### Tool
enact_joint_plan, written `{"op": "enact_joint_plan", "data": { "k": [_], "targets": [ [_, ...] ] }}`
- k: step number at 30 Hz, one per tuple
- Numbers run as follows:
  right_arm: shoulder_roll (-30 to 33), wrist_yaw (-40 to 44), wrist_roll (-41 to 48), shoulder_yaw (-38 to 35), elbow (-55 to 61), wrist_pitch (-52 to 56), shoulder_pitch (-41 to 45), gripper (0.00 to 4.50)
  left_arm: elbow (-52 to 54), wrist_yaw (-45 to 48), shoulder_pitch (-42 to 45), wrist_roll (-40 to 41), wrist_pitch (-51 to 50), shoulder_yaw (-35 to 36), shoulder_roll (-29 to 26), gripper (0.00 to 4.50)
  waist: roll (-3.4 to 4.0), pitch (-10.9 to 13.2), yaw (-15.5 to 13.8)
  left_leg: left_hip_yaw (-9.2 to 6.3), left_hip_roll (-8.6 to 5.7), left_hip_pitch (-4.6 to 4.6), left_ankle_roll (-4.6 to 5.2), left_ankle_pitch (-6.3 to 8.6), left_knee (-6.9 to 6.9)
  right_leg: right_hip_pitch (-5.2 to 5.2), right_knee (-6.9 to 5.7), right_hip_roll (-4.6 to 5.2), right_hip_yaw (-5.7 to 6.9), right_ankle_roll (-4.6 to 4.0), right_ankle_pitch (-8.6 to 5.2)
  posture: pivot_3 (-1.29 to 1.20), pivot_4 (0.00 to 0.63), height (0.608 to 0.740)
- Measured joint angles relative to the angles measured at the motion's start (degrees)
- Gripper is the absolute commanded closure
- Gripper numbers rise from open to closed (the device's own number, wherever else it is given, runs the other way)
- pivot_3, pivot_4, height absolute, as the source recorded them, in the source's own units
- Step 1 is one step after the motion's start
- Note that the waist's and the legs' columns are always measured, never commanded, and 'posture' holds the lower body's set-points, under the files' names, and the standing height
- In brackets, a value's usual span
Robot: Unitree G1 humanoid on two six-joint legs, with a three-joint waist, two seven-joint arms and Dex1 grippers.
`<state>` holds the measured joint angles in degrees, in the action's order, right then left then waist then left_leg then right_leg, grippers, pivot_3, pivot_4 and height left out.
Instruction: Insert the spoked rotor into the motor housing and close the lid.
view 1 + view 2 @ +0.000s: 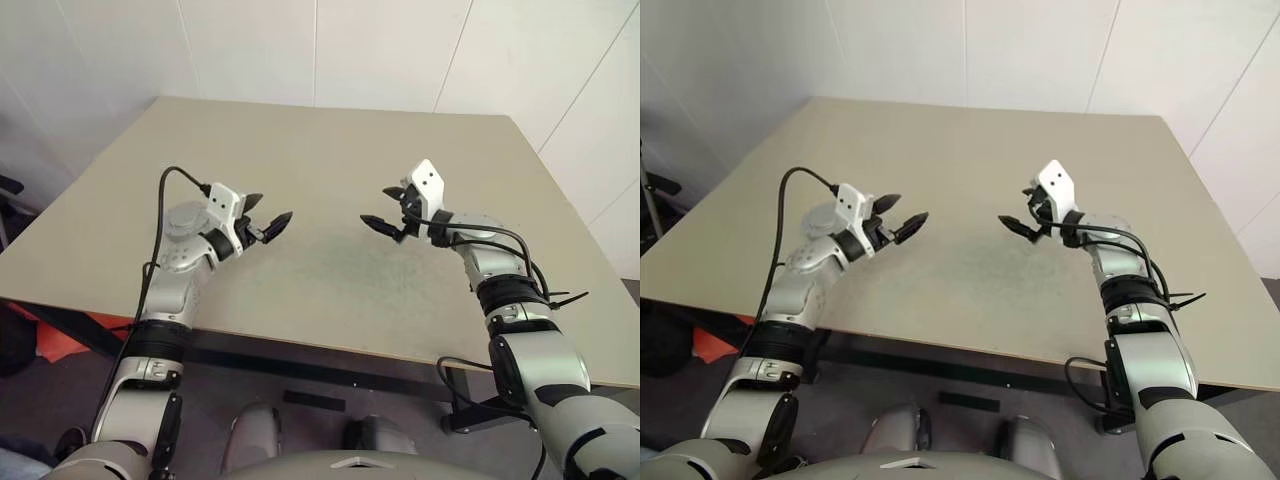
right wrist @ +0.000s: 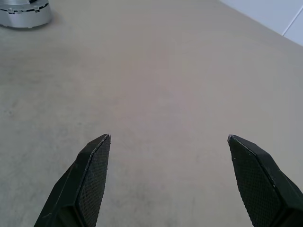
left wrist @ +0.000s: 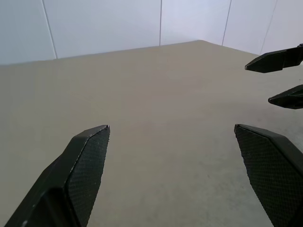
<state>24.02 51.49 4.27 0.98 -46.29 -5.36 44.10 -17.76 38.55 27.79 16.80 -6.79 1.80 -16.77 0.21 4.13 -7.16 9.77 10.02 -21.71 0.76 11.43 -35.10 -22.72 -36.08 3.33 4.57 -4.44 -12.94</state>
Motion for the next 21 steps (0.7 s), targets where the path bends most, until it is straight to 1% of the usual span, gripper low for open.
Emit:
{"op": "enact_joint_plan", "data": {
  "k": [21],
  "targets": [
    [-0.28,-0.45,-0.71,0.27,1.73,0.92,-0.97,0.0,-0.96,-0.32,0.38,-0.53,0.85,0.2,0.23,0.03,0.0,0.0,0.01,0.0,0.0,0.0,0.0,0.0,0.0,0.0,0.0,0.0,0.0,0.0,0.0,0.0,0.0,0.74]
  ]
}}
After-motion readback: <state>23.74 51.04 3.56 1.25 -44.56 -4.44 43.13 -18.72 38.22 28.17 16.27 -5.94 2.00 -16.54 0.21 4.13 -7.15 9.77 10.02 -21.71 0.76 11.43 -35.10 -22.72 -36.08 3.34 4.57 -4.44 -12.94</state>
